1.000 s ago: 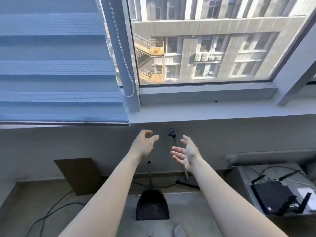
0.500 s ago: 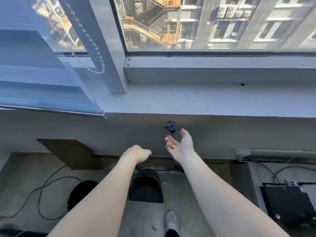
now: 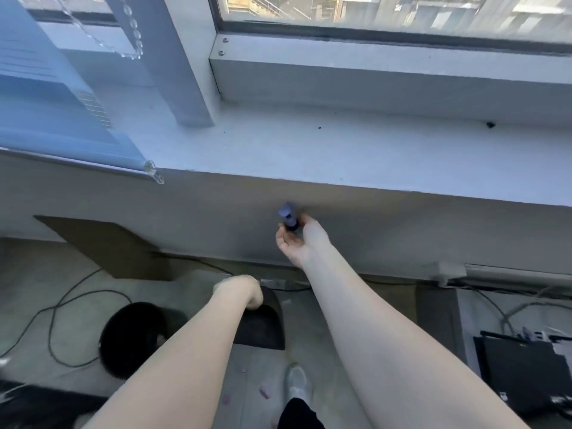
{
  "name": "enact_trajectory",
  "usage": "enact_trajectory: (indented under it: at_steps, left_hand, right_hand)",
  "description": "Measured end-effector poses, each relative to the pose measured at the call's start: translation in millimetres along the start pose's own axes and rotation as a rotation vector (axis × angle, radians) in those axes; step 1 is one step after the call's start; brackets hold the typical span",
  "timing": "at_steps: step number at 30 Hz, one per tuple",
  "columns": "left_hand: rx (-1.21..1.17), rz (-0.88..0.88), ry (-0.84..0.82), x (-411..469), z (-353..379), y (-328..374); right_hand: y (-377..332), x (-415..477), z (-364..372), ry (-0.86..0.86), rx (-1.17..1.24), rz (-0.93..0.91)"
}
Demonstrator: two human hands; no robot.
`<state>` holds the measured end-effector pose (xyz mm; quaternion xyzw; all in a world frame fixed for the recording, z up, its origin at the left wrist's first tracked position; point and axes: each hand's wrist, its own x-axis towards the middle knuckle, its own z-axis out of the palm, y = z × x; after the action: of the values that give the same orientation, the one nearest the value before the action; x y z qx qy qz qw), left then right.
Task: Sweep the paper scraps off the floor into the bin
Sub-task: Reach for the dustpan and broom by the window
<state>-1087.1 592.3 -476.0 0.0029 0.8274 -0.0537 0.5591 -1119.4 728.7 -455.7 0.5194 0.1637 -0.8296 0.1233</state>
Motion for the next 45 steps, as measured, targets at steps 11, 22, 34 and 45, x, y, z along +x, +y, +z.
enact_trajectory:
  at_steps: [11, 22, 34, 45]
  left_hand:
    - [0.025, 0.118, -0.098, -8, 74, -48]
    - [-0.925, 0.068, -0.156, -79, 179, -147]
    - [-1.634, 0.083, -0.282, -185, 307, -248]
    - [-1.631, 0.119, -0.278, -258, 391, -283]
  right_hand:
    - [62, -23, -73, 0.241, -0.115, -0.05]
    - [172, -138, -140, 0.32, -0.341, -0.157]
    - [305, -280, -169, 0.31, -0.8, -0.295]
    - [361, -344, -228, 0.353, -0.853, -0.326]
